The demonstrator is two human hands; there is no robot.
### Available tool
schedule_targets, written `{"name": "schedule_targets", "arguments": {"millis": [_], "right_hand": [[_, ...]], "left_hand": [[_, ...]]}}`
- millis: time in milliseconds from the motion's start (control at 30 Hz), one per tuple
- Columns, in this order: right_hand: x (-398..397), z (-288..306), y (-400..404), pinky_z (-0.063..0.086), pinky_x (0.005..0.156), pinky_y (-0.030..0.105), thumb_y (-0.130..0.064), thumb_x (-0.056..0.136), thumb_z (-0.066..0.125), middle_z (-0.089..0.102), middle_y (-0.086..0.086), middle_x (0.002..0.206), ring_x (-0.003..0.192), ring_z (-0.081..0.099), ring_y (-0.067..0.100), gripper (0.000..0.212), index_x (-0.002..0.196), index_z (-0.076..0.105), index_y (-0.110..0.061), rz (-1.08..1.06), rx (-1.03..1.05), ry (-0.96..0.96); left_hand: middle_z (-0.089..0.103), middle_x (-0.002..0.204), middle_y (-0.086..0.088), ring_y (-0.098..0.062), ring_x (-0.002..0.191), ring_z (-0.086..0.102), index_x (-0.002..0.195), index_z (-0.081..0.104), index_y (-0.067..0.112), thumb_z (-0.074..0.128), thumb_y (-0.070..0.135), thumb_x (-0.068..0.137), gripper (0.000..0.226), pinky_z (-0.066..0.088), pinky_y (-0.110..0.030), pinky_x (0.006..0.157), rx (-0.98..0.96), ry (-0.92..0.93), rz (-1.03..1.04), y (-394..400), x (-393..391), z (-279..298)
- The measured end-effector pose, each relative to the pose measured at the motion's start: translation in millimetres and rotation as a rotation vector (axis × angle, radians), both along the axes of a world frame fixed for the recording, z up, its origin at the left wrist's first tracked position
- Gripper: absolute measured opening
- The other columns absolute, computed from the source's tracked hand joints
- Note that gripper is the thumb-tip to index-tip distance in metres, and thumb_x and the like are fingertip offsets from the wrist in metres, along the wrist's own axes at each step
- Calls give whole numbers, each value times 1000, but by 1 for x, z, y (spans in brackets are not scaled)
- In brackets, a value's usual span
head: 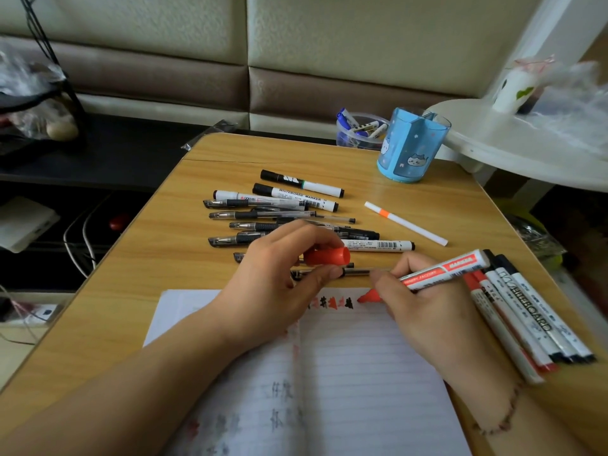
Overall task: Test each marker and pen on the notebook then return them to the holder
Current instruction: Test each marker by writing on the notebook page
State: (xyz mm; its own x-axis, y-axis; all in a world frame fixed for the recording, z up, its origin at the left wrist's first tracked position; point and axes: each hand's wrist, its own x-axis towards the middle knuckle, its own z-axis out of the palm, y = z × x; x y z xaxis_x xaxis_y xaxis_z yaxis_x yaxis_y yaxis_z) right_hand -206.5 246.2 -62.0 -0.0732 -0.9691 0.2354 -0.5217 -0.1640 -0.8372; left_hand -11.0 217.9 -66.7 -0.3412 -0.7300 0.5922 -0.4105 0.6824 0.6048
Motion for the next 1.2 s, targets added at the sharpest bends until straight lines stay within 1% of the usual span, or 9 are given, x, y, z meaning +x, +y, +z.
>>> {"name": "schedule_targets", "arguments": {"millis": [200, 300, 433, 500, 600, 733, 833, 1033, 1200], "right_hand": [[-2, 0, -2, 32, 38, 27, -13, 83, 72, 45, 12, 44, 38, 38, 14, 34, 57, 51, -6, 1, -16, -32], [-2, 9, 4, 28, 39, 24, -26, 80, 73, 42, -1, 44, 38, 34, 14, 25, 65, 57, -13, 80, -30, -339], [-2, 21, 6, 28, 41, 22, -25, 71, 77, 43, 1, 46, 40, 34, 16, 23, 64, 58, -16, 161, -10, -649], [-2, 20, 5, 29, 41, 21, -32, 72, 68, 49, 5, 50, 41, 38, 18, 17, 67, 63, -16, 191, -1, -653], [-2, 15, 6, 32, 42, 21, -40, 76, 57, 59, 8, 56, 42, 46, 20, 27, 74, 69, -16, 249, 37, -576], [4, 13, 7, 33, 43, 28, -38, 83, 54, 57, 9, 55, 43, 47, 24, 26, 83, 66, -14, 283, 106, -512], [9, 10, 9, 35, 43, 27, -35, 87, 43, 46, 9, 48, 44, 42, 23, 30, 77, 57, -10, 260, 128, -570], [16, 6, 14, 33, 40, 25, -35, 80, 40, 32, 8, 45, 44, 35, 19, 40, 51, 30, -9, 212, 152, -694], [15, 5, 16, 33, 42, 24, -44, 78, 39, 34, 3, 44, 43, 34, 20, 45, 53, 32, -8, 264, 53, -586]], "left_hand": [[65, 101, 5, -5, 94, 61, 109, 67, 11, 71, 12, 84, 25, 46, -12, 80, 3, -18, -8, -1, 0, -1], [66, 101, 7, -2, 93, 60, 109, 67, 12, 72, 13, 83, 27, 41, -7, 79, 12, -42, 10, -2, 1, -1], [66, 99, 7, -5, 91, 60, 109, 68, 12, 69, 18, 85, 25, 46, -14, 78, 15, -44, 4, -2, 1, -1], [66, 98, 4, -9, 90, 61, 109, 68, 11, 68, 22, 87, 25, 51, -24, 77, 13, -44, -21, -1, 1, -1], [65, 96, 2, -12, 87, 61, 111, 68, 10, 64, 27, 90, 27, 51, -31, 72, -7, -56, -86, 1, 1, 2], [63, 91, 3, -7, 80, 58, 115, 65, 10, 58, 25, 94, 27, 48, -20, 68, -3, -120, -168, 6, 1, 7], [63, 93, 5, -1, 79, 53, 114, 63, 6, 54, 25, 96, 27, 39, -10, 71, -7, -174, -207, 11, -1, 10], [66, 90, 2, -6, 76, 57, 109, 66, 6, 56, 21, 96, 22, 37, -8, 70, 5, -151, -214, 19, -8, 15], [67, 88, 4, -7, 76, 59, 107, 66, 9, 54, 19, 95, 20, 41, -12, 69, 16, -97, -221, 21, -10, 13]]}}
